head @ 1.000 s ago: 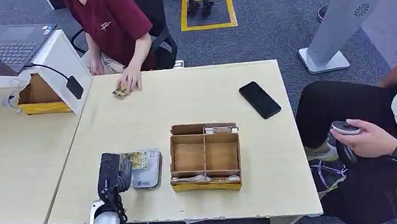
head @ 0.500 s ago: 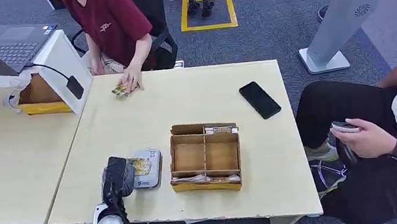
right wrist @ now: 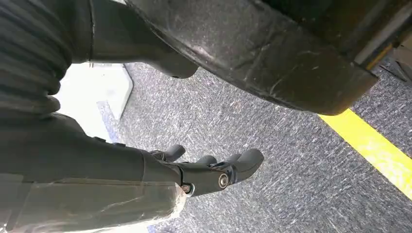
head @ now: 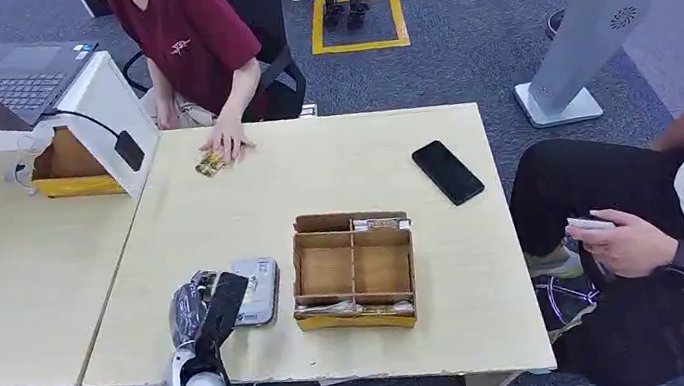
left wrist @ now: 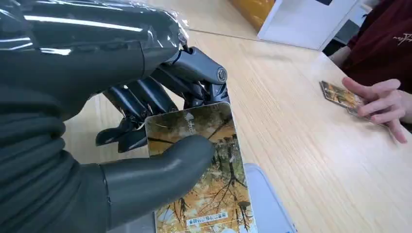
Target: Pass the card to the sensor for recognition and then transmit it.
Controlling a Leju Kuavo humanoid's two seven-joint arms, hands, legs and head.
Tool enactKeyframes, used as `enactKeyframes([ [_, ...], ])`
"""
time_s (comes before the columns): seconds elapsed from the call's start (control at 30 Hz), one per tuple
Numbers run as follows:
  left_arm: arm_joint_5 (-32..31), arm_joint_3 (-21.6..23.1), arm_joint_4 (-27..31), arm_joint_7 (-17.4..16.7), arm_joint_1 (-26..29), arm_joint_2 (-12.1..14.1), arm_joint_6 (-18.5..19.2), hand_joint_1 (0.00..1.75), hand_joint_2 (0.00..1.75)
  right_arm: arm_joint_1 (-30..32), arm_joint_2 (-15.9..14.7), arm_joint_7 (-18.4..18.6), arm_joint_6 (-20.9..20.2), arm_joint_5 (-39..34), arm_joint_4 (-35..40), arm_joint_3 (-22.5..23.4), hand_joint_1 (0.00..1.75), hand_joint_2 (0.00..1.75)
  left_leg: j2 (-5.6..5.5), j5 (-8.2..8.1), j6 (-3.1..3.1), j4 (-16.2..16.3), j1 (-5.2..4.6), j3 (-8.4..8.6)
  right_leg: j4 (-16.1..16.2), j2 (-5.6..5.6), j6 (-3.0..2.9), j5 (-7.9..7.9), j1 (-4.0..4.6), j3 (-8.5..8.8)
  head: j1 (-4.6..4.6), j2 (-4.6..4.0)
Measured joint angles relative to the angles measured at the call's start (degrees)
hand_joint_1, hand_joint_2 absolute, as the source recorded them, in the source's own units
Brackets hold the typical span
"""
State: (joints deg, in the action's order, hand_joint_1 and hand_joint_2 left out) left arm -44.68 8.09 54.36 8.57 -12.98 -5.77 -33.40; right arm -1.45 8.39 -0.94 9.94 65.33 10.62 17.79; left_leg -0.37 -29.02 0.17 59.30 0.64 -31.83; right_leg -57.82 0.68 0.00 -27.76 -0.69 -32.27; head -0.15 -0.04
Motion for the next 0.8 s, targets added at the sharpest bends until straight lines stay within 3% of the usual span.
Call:
enactKeyframes([
  [0.23,-4.36,0.0,-1.83,-0.22,-0.14,-0.17,-0.59,1.75,1.75,-0.02,0.07,-0.09,-0.09,0.79,0.04,0.41,0.0,1.75,0.0,0.0,0.0,0.0,0.0,0.0,0.0,-0.01,0.0,0.0,0.0,0.01,0.0,0.0],
  [0.53,-2.99,-0.46,-2.05,0.72,-0.16,-0.5,0.88,1.75,1.75,-0.02,0.09,-0.13,-0.09,1.03,0.09,0.87,0.0,1.75,-0.01,0.01,0.0,0.0,0.0,0.01,0.0,-0.04,0.0,0.0,0.0,0.03,0.02,0.0],
  [0.8,4.8,-1.75,-0.83,5.37,0.47,-1.07,5.0,1.75,1.75,-0.01,0.09,-0.22,-0.07,1.7,0.09,1.09,0.0,1.75,-0.04,0.03,-0.02,0.0,0.0,0.01,0.0,-0.05,0.0,0.0,0.0,0.04,0.02,0.0],
])
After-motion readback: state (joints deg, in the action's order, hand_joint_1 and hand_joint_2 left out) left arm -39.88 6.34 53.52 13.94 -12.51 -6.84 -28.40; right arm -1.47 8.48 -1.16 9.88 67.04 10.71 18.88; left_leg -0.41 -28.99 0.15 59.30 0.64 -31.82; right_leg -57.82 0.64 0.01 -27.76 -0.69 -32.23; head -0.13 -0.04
